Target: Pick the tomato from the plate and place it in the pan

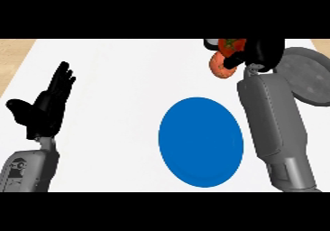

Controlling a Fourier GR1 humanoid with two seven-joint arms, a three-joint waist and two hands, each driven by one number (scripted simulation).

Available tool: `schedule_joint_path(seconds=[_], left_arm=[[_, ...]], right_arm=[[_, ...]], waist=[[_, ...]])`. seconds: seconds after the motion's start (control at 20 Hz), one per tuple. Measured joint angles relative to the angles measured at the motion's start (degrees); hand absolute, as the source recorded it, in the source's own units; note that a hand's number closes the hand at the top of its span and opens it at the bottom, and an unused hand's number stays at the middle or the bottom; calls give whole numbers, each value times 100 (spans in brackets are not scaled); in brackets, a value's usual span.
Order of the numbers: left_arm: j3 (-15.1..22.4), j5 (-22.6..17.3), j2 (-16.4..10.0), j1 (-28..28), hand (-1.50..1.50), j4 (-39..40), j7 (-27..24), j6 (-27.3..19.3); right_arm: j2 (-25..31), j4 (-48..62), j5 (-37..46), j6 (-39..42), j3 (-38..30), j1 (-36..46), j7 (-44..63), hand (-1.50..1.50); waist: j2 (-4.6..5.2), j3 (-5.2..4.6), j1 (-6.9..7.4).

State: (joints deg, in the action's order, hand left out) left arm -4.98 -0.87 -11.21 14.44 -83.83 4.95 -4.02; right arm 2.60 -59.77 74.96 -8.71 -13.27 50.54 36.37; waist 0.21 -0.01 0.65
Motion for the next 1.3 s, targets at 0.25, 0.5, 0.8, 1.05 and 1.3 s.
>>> schedule_joint_path(seconds=[0.25,0.5,0.8,1.05,1.3], left_arm=[[86,75,91,-50,0,-146,64,-78],[-12,12,14,31,0,-51,64,9],[30,20,43,55,0,-149,110,24],[61,38,80,76,0,-40,-23,63],[59,-5,110,107,0,38,-136,127]], right_arm=[[508,204,-667,-612,-696,130,-447,150],[1294,941,-1132,-1013,-1230,62,-1167,150],[2346,2121,-1389,-1486,-1721,-115,-2143,150],[2957,3060,-1280,-2069,-1906,-263,-2629,150],[3379,3772,-1455,-2403,-2205,-285,-3084,150]], waist=[[7,5,9],[25,6,18],[66,13,100],[117,22,183],[164,34,281]])
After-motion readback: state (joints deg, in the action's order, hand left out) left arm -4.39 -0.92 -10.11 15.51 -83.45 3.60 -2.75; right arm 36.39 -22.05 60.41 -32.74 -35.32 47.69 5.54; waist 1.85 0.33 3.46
